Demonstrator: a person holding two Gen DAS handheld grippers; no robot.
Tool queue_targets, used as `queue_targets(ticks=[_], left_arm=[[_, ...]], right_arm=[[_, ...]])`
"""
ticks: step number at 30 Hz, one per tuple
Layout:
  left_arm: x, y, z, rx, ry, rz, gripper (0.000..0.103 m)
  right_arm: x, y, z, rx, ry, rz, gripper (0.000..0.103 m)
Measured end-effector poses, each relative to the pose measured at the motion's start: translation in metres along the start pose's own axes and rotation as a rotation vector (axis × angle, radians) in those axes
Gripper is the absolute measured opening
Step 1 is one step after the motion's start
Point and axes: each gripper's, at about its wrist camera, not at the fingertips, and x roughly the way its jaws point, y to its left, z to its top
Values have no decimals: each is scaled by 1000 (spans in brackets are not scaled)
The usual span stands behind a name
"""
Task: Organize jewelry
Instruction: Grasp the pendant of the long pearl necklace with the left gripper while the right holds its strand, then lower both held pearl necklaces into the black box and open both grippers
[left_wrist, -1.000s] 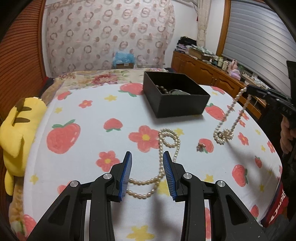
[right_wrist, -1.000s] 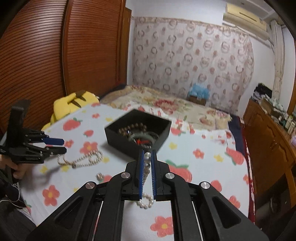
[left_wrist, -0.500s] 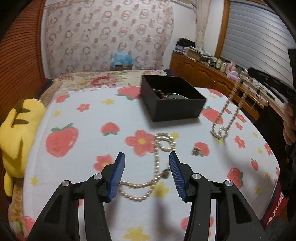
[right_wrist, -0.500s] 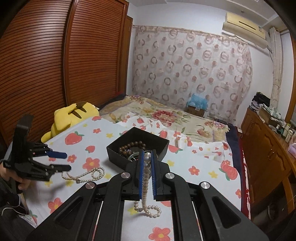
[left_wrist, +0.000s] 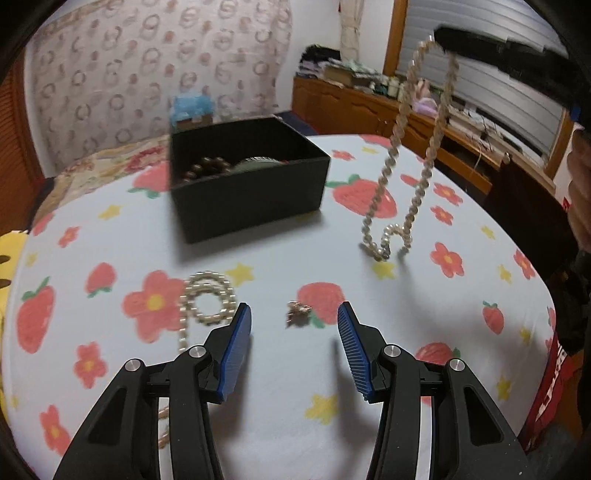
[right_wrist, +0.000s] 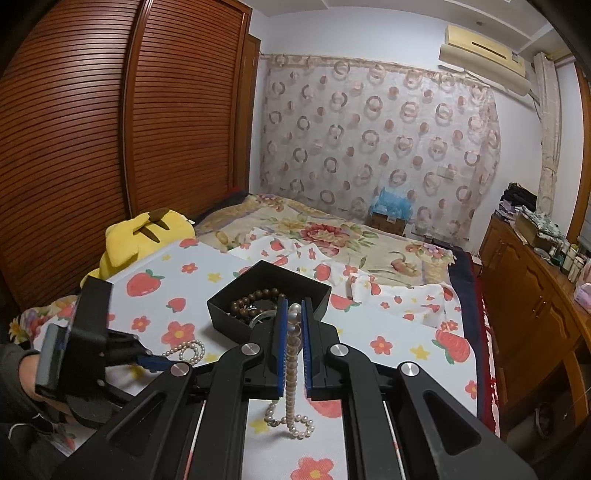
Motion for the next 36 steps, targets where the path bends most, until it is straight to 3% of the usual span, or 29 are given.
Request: queue_targets(ticks=[3, 7, 10, 18, 36], left_arm=[[6, -3, 2, 10, 10, 0, 43], [12, -5, 2, 28, 20, 19, 30], [12, -6, 2, 34, 22, 29, 14], [0, 3, 10, 2, -2, 12, 14], [-38, 28, 80, -10, -151, 46, 14]], right_arm=[[1, -2, -2, 4, 7, 3, 8], [2, -6, -4, 15, 13, 9, 8], [4, -5, -6, 14, 13, 12, 8], [1, 0, 7, -3, -14, 20, 8], [-3, 6, 93, -57, -114, -32, 8]])
